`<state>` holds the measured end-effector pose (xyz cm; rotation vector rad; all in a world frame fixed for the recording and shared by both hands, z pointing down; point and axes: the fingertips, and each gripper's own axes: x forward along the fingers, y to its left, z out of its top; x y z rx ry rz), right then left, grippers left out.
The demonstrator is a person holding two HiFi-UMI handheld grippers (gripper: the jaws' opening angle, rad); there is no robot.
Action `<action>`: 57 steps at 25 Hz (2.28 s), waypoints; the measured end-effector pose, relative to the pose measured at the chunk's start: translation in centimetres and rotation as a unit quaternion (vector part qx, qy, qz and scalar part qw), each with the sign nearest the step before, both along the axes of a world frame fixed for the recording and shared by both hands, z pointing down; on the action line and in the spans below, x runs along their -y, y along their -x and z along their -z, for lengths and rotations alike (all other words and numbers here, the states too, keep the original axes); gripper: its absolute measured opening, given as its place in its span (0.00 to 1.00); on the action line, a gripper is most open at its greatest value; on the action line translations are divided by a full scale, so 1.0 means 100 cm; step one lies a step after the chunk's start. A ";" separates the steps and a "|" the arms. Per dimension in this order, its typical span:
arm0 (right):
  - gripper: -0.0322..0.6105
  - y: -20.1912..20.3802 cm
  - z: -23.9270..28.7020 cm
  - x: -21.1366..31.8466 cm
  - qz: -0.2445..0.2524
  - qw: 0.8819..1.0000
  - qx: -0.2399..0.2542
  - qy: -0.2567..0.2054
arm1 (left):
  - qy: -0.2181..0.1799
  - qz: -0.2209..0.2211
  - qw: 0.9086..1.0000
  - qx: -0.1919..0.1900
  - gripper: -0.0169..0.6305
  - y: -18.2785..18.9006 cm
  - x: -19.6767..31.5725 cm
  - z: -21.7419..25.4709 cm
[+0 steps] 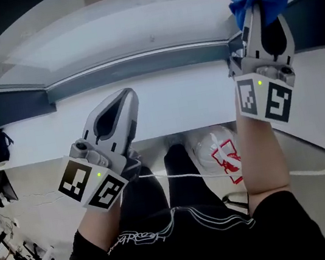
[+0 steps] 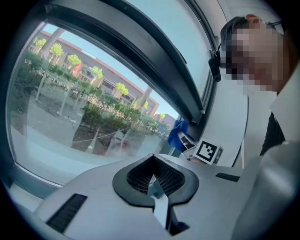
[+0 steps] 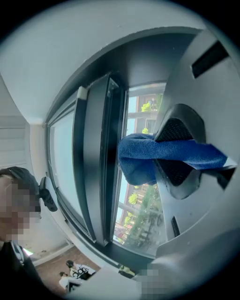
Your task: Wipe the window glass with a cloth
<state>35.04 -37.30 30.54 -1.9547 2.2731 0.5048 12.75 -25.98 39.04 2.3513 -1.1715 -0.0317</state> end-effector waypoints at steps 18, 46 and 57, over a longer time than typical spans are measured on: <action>0.15 0.403 -0.049 -0.071 0.245 0.968 0.014 0.056 | 0.009 0.150 0.989 0.005 0.04 0.305 -0.062 -0.006; 0.15 0.674 -0.086 -0.063 0.311 0.949 0.005 0.052 | 0.036 0.250 0.968 -0.001 0.04 0.524 -0.143 -0.047; 0.15 0.621 -0.101 -0.047 0.274 0.960 -0.018 0.056 | 0.045 0.223 0.974 0.002 0.04 0.482 -0.126 -0.051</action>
